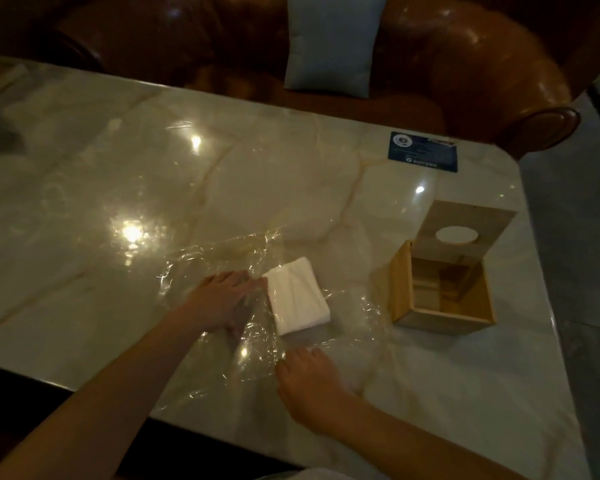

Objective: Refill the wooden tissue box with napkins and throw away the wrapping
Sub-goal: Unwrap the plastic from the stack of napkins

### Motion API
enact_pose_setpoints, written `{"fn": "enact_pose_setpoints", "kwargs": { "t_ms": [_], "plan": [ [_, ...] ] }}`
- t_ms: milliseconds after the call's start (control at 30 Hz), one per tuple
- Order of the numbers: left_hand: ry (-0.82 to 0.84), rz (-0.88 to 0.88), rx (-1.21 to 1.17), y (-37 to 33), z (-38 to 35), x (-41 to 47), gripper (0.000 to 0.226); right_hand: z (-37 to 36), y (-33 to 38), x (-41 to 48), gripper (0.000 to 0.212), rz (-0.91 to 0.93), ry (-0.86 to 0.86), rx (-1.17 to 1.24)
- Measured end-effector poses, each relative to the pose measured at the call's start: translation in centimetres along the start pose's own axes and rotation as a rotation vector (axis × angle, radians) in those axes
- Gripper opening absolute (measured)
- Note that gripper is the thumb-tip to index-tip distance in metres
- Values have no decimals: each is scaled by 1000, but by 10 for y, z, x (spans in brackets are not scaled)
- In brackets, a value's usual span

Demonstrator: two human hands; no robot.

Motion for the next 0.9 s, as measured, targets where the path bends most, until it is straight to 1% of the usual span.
{"fn": "enact_pose_setpoints", "kwargs": {
  "t_ms": [67,133,167,200,267,333,400,467,533,600,667,700,733,767,833,867,900],
  "plan": [
    [-8,-7,3,0,0,3,104,4,-6,4,27,-24,42,50],
    [-21,-6,4,0,0,4,101,6,-16,13,32,-25,113,199],
    [-20,-2,-1,0,0,4,103,12,-25,18,33,-60,107,254],
    [-13,1,-10,0,-1,4,106,19,-37,23,34,-110,64,304],
    [-2,-3,-16,1,-1,3,114,36,-66,32,31,-229,-76,421],
    [-6,-7,-21,2,0,3,116,46,-99,39,27,-396,-177,543],
    [-5,-10,-19,4,-1,4,116,48,-131,42,32,-603,-219,602],
    [-12,-15,-7,5,-2,5,115,46,-153,41,42,-745,-239,638],
    [-16,-15,6,5,-3,5,115,38,-166,42,55,-830,-205,759],
    [-18,-18,14,5,-2,6,114,25,-175,45,64,-907,-135,1023],
    [-23,-16,1,5,-2,6,113,13,-176,48,64,-958,-49,1319],
    [-22,-15,-5,5,-2,5,113,8,-175,49,62,-974,-12,1394],
    [-19,-14,-5,6,-2,5,113,5,-176,49,60,-981,-3,1399],
    [-17,-12,-1,6,-2,5,113,5,-178,48,61,-986,-34,1351],
    [-12,-6,13,7,-2,6,113,10,-186,49,73,-981,-116,1217],
    [-8,-2,20,6,-2,7,112,11,-188,52,80,-966,-115,1221],
    [-4,0,26,6,-2,7,112,10,-187,54,84,-961,-88,1286]
  ]
}}
Point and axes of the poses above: each hand's wrist, its own x-axis towards the middle knuckle, its own z-axis out of the back of the hand, y = z × x, the point moved 7 cm from there along x, towards the middle knuckle, and after that the axes turned 11 degrees about -z, right-handed, at the moved point
